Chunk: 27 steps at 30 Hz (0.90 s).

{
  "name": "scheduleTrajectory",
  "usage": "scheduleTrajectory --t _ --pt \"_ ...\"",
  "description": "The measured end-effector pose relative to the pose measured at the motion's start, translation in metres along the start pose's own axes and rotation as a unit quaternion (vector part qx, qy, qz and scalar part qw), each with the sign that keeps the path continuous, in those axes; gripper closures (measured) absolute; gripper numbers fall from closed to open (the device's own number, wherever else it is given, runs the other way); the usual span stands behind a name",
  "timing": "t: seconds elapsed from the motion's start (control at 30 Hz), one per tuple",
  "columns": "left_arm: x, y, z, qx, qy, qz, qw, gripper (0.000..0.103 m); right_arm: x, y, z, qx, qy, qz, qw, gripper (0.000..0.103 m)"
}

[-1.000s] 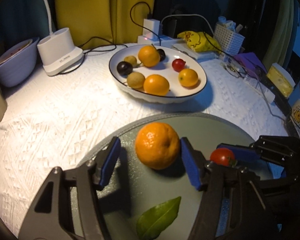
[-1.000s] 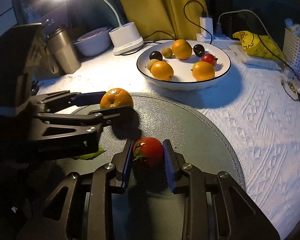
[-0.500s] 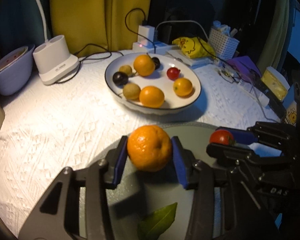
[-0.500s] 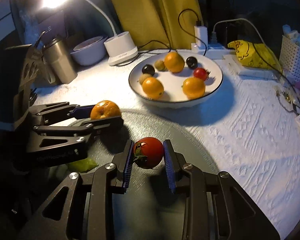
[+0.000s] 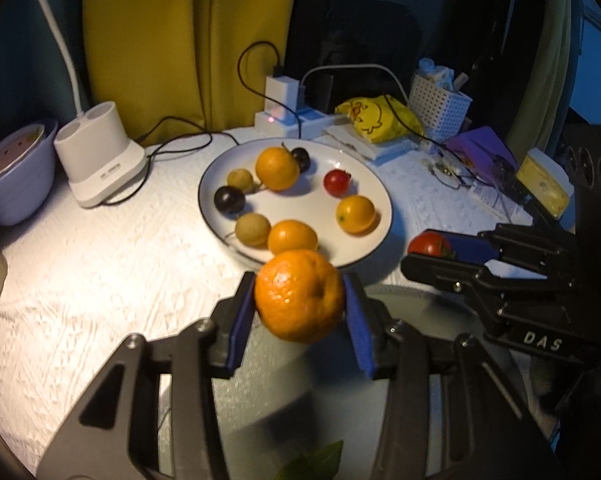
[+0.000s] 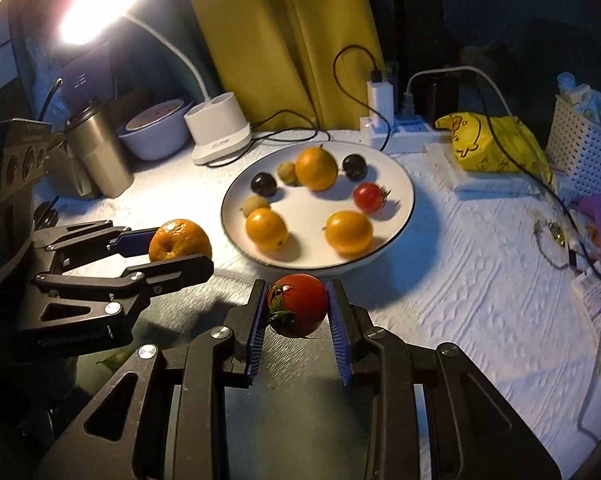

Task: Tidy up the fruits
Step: 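Carry the tangerine and red tomato onto the white plate and release both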

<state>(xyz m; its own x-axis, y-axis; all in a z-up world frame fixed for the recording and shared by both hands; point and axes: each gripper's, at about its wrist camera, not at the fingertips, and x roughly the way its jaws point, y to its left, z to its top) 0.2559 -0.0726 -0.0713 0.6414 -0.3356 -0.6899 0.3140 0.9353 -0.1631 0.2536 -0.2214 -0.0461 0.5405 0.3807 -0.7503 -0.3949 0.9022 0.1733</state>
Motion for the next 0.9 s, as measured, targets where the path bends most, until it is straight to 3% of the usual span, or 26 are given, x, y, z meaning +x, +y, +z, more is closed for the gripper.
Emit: scheduleTrajectory --t 0.9 --pt "0.055 -0.004 0.061 0.020 -0.008 -0.013 0.9997 0.059 0.029 -0.051 0.041 0.021 -0.032 -0.027 0.999 0.072"
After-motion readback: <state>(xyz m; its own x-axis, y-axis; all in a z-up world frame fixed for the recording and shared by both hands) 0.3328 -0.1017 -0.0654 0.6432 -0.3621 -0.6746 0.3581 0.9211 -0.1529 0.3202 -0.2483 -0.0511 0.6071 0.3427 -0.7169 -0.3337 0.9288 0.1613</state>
